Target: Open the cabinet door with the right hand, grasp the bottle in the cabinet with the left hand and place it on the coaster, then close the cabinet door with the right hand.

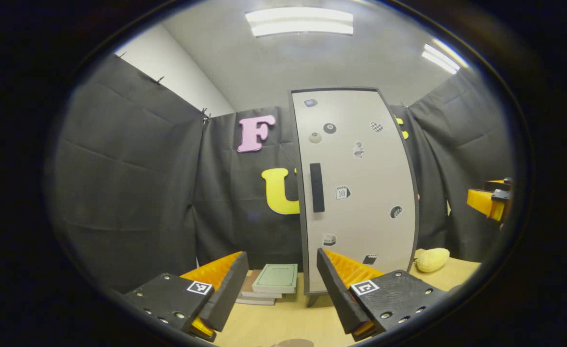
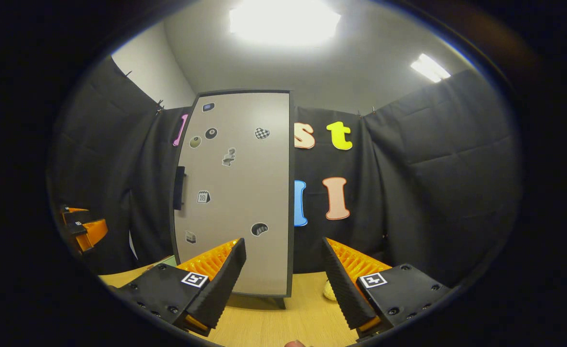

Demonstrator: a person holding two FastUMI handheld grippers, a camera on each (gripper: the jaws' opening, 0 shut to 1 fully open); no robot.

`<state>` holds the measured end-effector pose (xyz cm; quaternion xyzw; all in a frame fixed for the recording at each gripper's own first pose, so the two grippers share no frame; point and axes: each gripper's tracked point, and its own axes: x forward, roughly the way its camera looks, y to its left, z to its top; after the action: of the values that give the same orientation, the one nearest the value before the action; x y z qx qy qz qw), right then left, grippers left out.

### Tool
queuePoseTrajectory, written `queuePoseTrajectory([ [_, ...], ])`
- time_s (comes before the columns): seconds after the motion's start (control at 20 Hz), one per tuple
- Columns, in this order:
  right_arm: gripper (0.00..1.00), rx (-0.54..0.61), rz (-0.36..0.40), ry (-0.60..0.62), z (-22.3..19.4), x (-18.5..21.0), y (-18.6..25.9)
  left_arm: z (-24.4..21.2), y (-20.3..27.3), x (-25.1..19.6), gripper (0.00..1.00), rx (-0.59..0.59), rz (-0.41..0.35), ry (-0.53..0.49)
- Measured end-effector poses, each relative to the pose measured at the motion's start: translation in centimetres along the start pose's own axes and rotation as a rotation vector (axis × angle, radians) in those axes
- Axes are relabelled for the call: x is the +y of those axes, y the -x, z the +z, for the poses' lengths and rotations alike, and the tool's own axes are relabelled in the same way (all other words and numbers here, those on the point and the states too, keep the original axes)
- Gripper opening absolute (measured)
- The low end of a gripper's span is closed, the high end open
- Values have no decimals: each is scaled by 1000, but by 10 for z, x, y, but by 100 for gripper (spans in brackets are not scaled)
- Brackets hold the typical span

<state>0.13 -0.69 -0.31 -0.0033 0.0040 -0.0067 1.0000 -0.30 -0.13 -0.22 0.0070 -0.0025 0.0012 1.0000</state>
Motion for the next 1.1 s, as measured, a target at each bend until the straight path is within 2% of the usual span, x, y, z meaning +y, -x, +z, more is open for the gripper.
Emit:
queuePoseTrajectory([
  [0.25,98,-6,13,2,4,6,-6,2,0,6,88,-1,9,-5],
  [0.5,98,-9,31,9,6,16,-18,4,2,23,86,-9,33,-15],
  [1.1,98,-56,107,-9,33,63,-62,-6,17,87,86,14,147,-27],
])
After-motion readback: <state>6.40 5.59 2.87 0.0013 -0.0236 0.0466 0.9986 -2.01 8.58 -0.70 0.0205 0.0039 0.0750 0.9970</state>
